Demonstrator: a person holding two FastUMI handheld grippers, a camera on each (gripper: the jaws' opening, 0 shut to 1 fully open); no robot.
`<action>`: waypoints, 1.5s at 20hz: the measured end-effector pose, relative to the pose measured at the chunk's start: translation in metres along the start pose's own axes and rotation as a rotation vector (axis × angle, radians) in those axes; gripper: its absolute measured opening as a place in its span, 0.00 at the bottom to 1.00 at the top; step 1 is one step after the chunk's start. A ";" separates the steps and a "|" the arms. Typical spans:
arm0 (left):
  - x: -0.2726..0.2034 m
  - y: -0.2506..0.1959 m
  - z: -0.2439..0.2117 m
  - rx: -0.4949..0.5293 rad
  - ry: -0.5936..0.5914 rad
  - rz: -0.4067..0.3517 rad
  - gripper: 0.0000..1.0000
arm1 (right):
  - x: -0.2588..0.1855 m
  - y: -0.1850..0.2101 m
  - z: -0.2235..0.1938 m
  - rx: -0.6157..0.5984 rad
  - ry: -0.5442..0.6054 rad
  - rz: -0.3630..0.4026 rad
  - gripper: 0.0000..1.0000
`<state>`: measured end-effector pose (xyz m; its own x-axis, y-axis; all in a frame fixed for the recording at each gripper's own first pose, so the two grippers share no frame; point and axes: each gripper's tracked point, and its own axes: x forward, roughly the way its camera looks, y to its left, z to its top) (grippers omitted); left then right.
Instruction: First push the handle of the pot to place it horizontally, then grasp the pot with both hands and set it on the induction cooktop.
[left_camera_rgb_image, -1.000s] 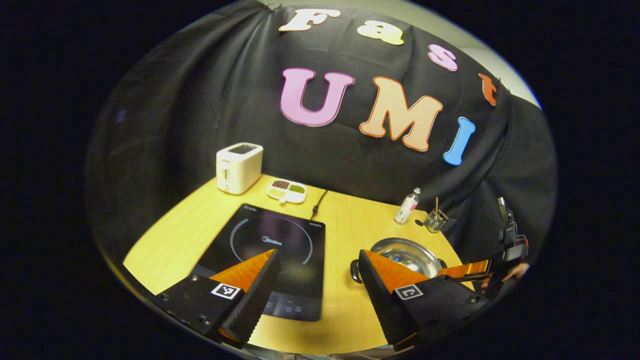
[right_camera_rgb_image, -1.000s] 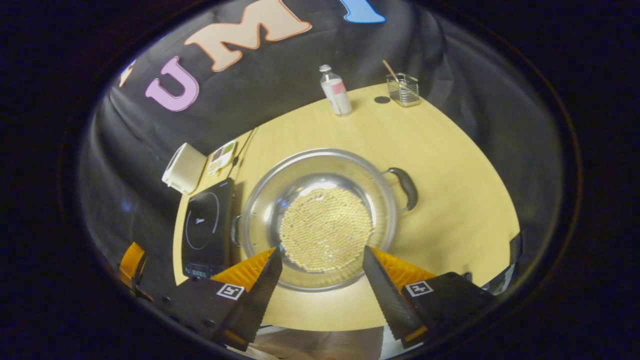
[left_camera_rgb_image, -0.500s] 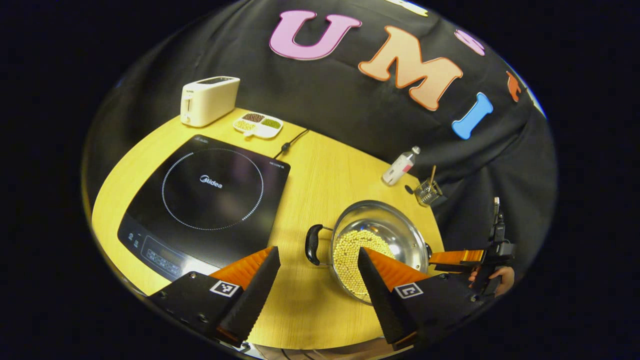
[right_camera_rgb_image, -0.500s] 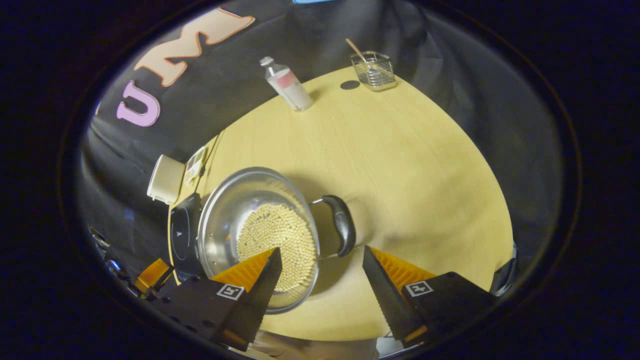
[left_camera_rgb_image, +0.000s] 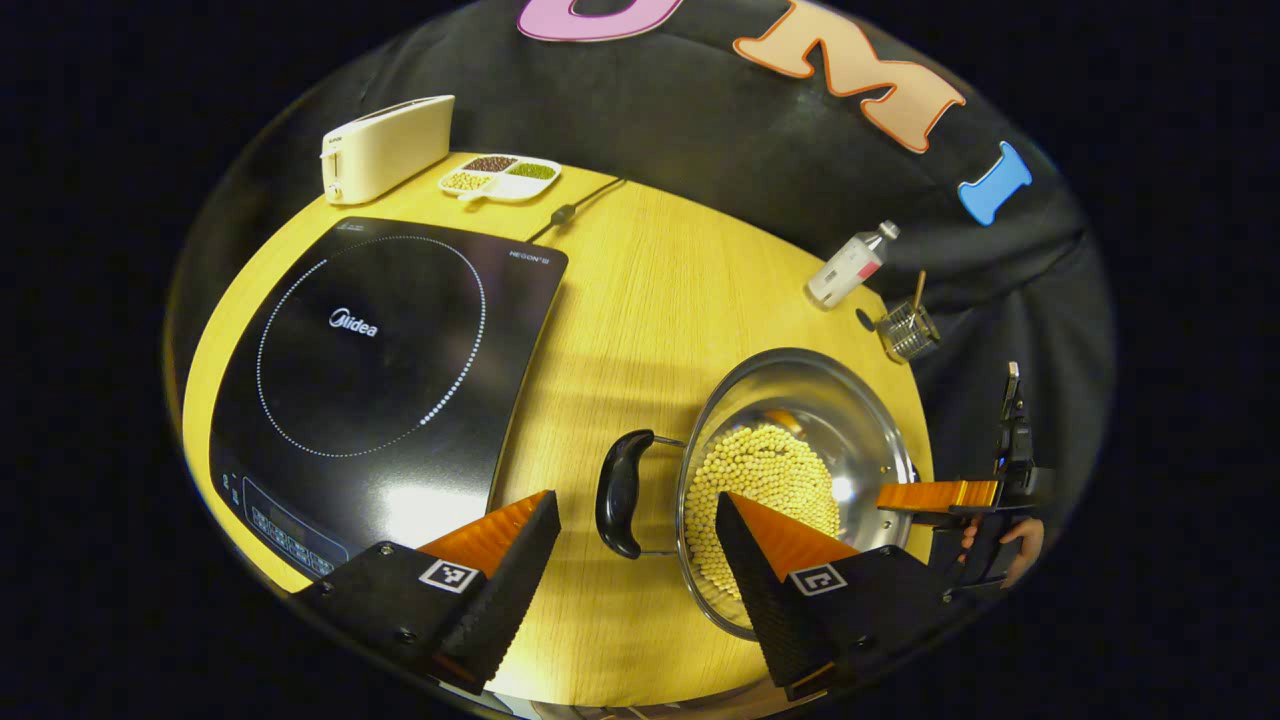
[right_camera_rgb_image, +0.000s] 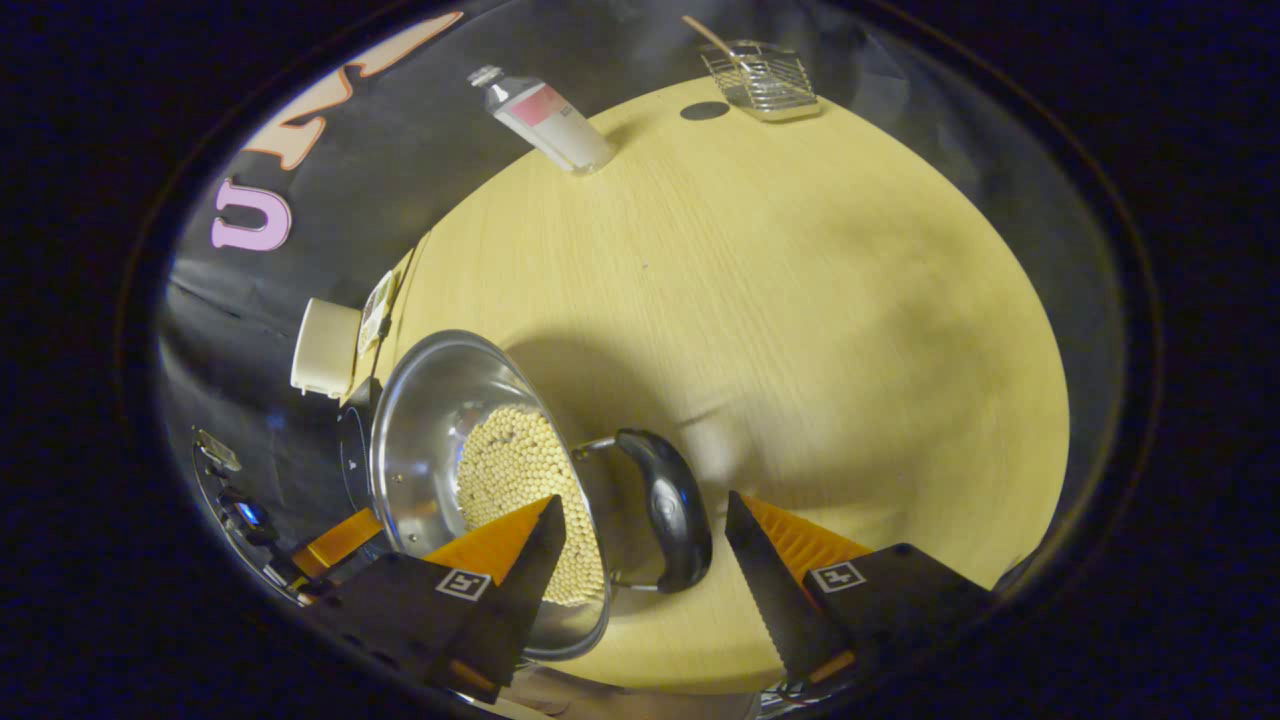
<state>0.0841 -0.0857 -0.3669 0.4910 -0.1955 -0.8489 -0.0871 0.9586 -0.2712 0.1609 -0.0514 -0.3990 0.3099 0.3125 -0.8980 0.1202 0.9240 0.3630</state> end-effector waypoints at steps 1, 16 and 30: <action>0.006 0.000 -0.002 -0.002 0.022 0.001 0.97 | 0.005 -0.001 0.000 -0.001 0.014 -0.002 0.99; 0.052 0.005 -0.020 -0.001 0.201 0.064 0.82 | 0.025 -0.001 0.001 -0.060 0.145 0.041 0.68; 0.020 -0.005 -0.035 -0.072 0.216 0.064 0.60 | 0.000 0.002 -0.011 -0.124 0.131 0.048 0.55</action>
<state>0.0642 -0.1018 -0.3987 0.2860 -0.1824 -0.9407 -0.1777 0.9546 -0.2391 0.1505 -0.0474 -0.4014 0.1858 0.3753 -0.9081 -0.0113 0.9249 0.3800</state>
